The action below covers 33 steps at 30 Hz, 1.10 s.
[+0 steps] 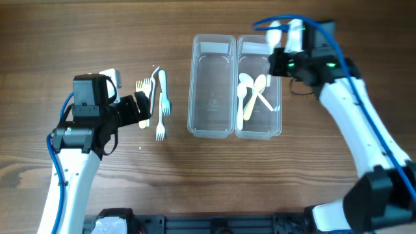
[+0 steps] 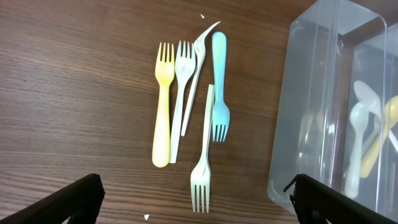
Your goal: Pack container
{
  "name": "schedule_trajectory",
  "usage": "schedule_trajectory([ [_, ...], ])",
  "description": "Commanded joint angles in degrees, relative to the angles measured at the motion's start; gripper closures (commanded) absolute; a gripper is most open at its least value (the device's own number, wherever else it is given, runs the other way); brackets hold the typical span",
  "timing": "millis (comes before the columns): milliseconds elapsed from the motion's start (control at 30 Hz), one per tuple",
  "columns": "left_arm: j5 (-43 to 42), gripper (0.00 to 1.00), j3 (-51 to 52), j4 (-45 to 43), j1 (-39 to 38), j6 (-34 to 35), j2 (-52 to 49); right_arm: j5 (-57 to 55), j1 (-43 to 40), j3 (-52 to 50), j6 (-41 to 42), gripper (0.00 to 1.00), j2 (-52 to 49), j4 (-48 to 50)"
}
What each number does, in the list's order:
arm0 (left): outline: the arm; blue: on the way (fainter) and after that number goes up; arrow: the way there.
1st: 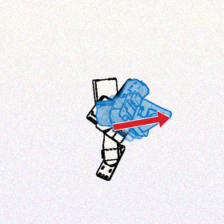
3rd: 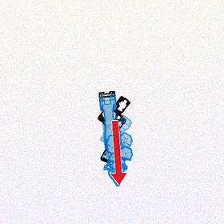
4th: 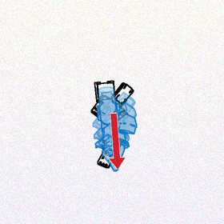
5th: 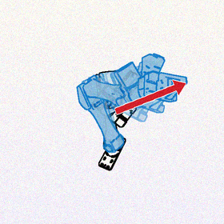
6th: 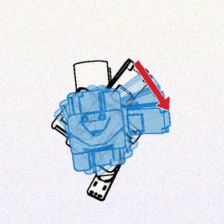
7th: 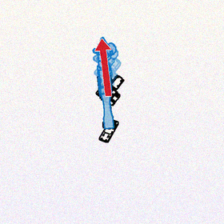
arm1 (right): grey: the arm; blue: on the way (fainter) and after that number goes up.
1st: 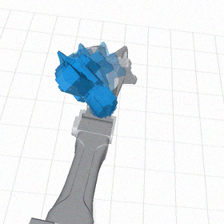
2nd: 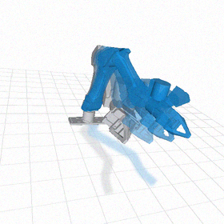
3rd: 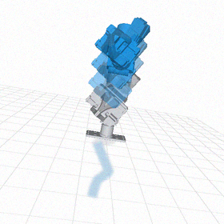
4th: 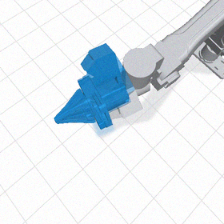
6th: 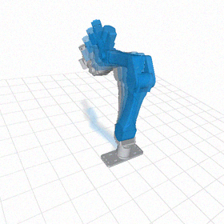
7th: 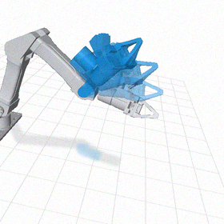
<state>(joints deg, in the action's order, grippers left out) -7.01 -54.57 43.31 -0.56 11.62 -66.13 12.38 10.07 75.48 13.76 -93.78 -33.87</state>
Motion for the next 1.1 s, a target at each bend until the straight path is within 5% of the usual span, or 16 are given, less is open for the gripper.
schedule_trajectory([
  [0, -0.9, 0.00, -1.2, -0.2, 0.5, -0.9, -0.3, -2.3, 2.5, -0.1, 1.5, 0.96, -6.1, -0.3],
  [67, -0.9, 0.00, -1.2, -0.2, 0.5, -0.9, -0.3, -2.3, 4.4, -0.1, 1.6, 0.95, -8.8, -0.2],
  [167, -0.9, 0.00, -1.2, -0.2, 0.5, -0.9, -0.3, -3.0, 5.8, -0.1, 1.6, 0.67, -9.6, 0.3],
  [333, -0.9, 0.00, -1.2, -0.2, 0.5, -0.9, -0.3, -3.0, 4.5, 0.0, 1.6, 0.43, -4.2, 2.8],
  [600, -2.4, 0.00, -1.2, -1.9, 0.5, 1.1, -0.3, -5.6, -9.6, 0.0, 3.4, 0.22, 9.5, 3.9],
  [900, -6.5, 0.01, -1.2, 0.4, 0.4, 4.5, -0.4, -3.8, -22.6, 0.0, 7.6, 0.04, 8.0, 0.4],
  [1067, 5.5, 0.03, -2.0, 4.9, 0.3, 4.1, -5.7, -3.8, -22.9, 0.0, 7.9, 0.02, 7.8, 0.6],
])
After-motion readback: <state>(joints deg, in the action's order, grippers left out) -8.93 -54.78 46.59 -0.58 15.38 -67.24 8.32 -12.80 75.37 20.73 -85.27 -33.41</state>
